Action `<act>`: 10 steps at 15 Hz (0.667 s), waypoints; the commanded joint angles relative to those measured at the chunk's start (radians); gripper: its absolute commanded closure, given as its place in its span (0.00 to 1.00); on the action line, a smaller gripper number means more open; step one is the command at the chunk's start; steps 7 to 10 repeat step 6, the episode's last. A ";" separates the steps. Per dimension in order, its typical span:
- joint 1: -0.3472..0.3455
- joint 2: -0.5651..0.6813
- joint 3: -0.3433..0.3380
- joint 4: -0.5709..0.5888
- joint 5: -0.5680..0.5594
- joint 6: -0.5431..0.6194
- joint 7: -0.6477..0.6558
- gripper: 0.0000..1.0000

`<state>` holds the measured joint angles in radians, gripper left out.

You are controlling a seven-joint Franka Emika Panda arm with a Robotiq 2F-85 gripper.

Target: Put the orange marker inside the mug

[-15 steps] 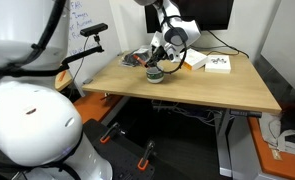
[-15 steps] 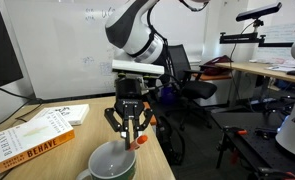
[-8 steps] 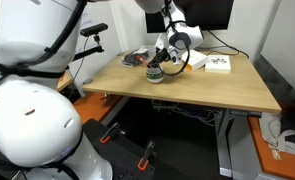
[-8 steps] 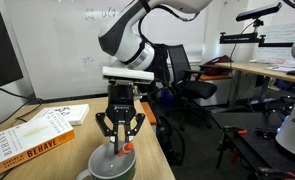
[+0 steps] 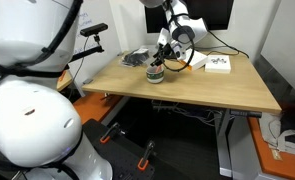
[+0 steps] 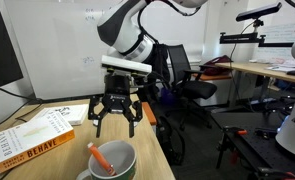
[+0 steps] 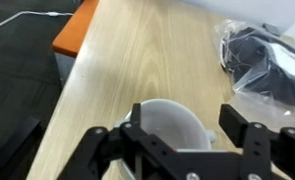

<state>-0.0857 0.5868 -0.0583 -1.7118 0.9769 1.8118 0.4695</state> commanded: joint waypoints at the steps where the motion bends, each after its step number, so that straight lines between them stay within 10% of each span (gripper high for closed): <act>1: 0.011 -0.091 -0.020 -0.063 -0.062 0.007 -0.050 0.00; 10: 0.013 -0.187 -0.022 -0.133 -0.131 0.032 -0.083 0.00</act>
